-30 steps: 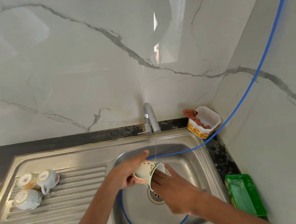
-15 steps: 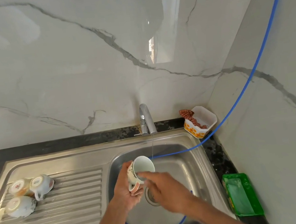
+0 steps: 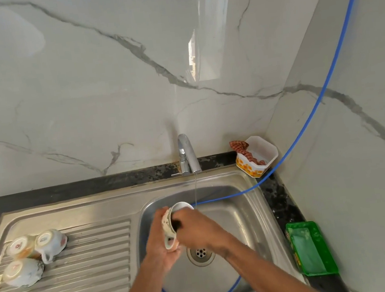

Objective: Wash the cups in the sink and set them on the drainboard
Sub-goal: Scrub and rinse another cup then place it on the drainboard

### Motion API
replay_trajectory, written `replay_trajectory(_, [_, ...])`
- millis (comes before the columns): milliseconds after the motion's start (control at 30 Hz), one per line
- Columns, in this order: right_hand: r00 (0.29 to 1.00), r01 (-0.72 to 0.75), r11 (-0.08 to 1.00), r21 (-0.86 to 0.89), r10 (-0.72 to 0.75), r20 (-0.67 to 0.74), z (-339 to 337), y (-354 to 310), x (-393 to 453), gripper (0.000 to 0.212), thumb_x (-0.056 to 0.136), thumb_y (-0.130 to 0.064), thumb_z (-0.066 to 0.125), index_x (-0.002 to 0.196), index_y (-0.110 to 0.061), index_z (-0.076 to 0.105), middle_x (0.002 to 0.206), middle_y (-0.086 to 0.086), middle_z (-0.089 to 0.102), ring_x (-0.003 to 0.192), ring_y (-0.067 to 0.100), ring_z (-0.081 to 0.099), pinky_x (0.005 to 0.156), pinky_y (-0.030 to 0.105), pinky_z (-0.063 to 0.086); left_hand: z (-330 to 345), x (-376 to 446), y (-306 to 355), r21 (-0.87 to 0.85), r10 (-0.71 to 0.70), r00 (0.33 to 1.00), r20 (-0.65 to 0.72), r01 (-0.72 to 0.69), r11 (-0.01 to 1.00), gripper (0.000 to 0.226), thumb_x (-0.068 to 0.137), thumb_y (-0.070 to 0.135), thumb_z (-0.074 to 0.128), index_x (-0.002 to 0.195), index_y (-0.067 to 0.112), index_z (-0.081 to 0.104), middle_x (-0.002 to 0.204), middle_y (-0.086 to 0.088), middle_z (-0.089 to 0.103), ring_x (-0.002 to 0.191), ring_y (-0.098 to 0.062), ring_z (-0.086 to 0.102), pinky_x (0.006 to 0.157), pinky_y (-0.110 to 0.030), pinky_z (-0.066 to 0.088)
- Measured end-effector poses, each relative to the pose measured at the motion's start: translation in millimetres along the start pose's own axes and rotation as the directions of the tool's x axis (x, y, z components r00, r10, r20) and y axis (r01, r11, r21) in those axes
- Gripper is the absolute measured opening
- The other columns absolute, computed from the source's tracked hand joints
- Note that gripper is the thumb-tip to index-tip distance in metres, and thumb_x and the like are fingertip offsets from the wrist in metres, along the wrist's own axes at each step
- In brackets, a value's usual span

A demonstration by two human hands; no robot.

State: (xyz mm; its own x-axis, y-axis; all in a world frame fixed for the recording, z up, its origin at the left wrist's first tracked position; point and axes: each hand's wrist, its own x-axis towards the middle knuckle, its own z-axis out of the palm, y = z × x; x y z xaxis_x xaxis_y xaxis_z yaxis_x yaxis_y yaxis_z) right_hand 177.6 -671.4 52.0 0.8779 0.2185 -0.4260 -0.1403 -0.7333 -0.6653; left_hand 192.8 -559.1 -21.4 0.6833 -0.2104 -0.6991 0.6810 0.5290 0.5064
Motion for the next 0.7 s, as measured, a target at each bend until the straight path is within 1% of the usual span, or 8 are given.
replay_trajectory(67, [0.979, 0.128, 0.933, -0.337, -0.066, 0.191, -0.5, 1.9, -11.0, 0.03, 0.091, 0.0, 0.061, 0.121, -0.003, 0.065, 0.106, 0.009, 0.066, 0.096, 0.027, 0.063, 0.075, 0.033, 0.047, -5.0, 2.1, 7.5, 0.044, -0.026, 0.999, -0.024, 0.027, 0.999, 0.023, 0.088, 0.035, 0.071, 0.082, 0.012, 0.073, 0.07, -0.01, 0.068, 0.061, -0.023, 0.068, 0.056, -0.032, 0.054])
replay_trajectory(133, [0.975, 0.211, 0.766, -0.607, -0.119, 0.188, 4.4, 10.4, -10.1, 0.052, 0.087, -0.006, 0.073, 0.136, -0.002, 0.057, 0.131, 0.015, 0.061, 0.121, 0.032, 0.058, 0.093, 0.038, 0.052, -6.3, 5.8, 8.0, 0.09, -0.053, 0.997, -0.053, 0.058, 0.994, 0.026, 0.079, 0.039, 0.079, 0.08, 0.015, 0.071, 0.069, -0.008, 0.065, 0.059, -0.022, 0.063, 0.053, -0.031, 0.05])
replay_trajectory(233, [0.956, 0.289, 0.645, -0.708, -0.164, 0.241, 6.7, 25.8, -4.3, 0.091, 0.074, -0.016, 0.088, 0.151, -0.004, 0.041, 0.152, 0.014, 0.048, 0.14, 0.031, 0.044, 0.116, 0.04, 0.042, -3.9, 10.9, 4.9, 0.145, -0.08, 0.996, -0.038, 0.085, 0.986, 0.027, 0.078, 0.039, 0.08, 0.072, 0.018, 0.065, 0.06, -0.003, 0.057, 0.047, -0.017, 0.054, 0.042, -0.024, 0.04])
replay_trajectory(300, [0.942, 0.314, 0.739, -0.596, -0.163, 0.295, 1.7, 34.6, -4.4, 0.078, 0.076, -0.013, 0.084, 0.143, -0.006, 0.045, 0.138, 0.013, 0.058, 0.129, 0.033, 0.052, 0.106, 0.038, 0.048, -4.6, 8.4, 3.7, 0.126, -0.069, 0.997, -0.015, 0.071, 0.989, 0.021, 0.081, 0.03, 0.077, 0.074, 0.017, 0.063, 0.054, 0.0, 0.057, 0.04, -0.014, 0.055, 0.036, -0.02, 0.042])
replay_trajectory(367, [0.955, 0.223, 0.906, -0.36, -0.129, 0.267, 2.1, 40.9, -8.5, 0.049, 0.084, -0.012, 0.074, 0.128, -0.014, 0.053, 0.112, 0.007, 0.067, 0.109, 0.033, 0.064, 0.084, 0.035, 0.054, -7.2, 11.9, -2.6, 0.073, -0.032, 0.999, -0.001, 0.032, 0.997, 0.016, 0.089, 0.028, 0.072, 0.081, 0.016, 0.065, 0.058, -0.003, 0.063, 0.047, -0.015, 0.063, 0.042, -0.024, 0.052])
replay_trajectory(433, [0.992, 0.09, 0.993, -0.074, -0.083, 0.091, 5.7, 53.9, -8.1, 0.039, 0.086, -0.016, 0.073, 0.123, -0.022, 0.063, 0.111, 0.003, 0.072, 0.102, 0.024, 0.069, 0.081, 0.035, 0.057, 2.2, 8.1, -13.5, 0.057, -0.002, 1.0, -0.009, 0.002, 0.998, 0.025, 0.1, 0.027, 0.061, 0.08, 0.013, 0.068, 0.059, -0.005, 0.067, 0.049, -0.015, 0.067, 0.045, -0.025, 0.055])
replay_trajectory(567, [0.961, -0.02, 0.927, 0.375, 0.121, -0.249, 1.1, 89.1, -25.8, 0.026, 0.083, -0.02, 0.08, 0.109, -0.023, 0.079, 0.096, -0.006, 0.077, 0.085, 0.0, 0.07, 0.079, 0.025, 0.058, 19.9, 13.3, -28.7, 0.087, 0.011, 0.989, -0.15, 0.002, 0.996, 0.029, 0.105, 0.027, 0.056, 0.084, 0.01, 0.064, 0.048, 0.0, 0.063, 0.03, -0.008, 0.053, 0.03, -0.014, 0.037])
replay_trajectory(700, [0.762, -0.08, 0.866, 0.493, 0.373, -0.53, -25.4, 149.1, -78.8, 0.021, 0.093, -0.007, 0.071, 0.104, -0.023, 0.08, 0.089, -0.019, 0.075, 0.085, -0.001, 0.073, 0.074, 0.009, 0.051, 9.5, 47.4, -29.9, 0.031, -0.115, 0.944, -0.309, 0.131, 0.991, 0.03, 0.099, 0.045, 0.064, 0.095, 0.015, 0.063, 0.071, -0.003, 0.06, 0.029, -0.005, 0.032, 0.028, -0.011, 0.02])
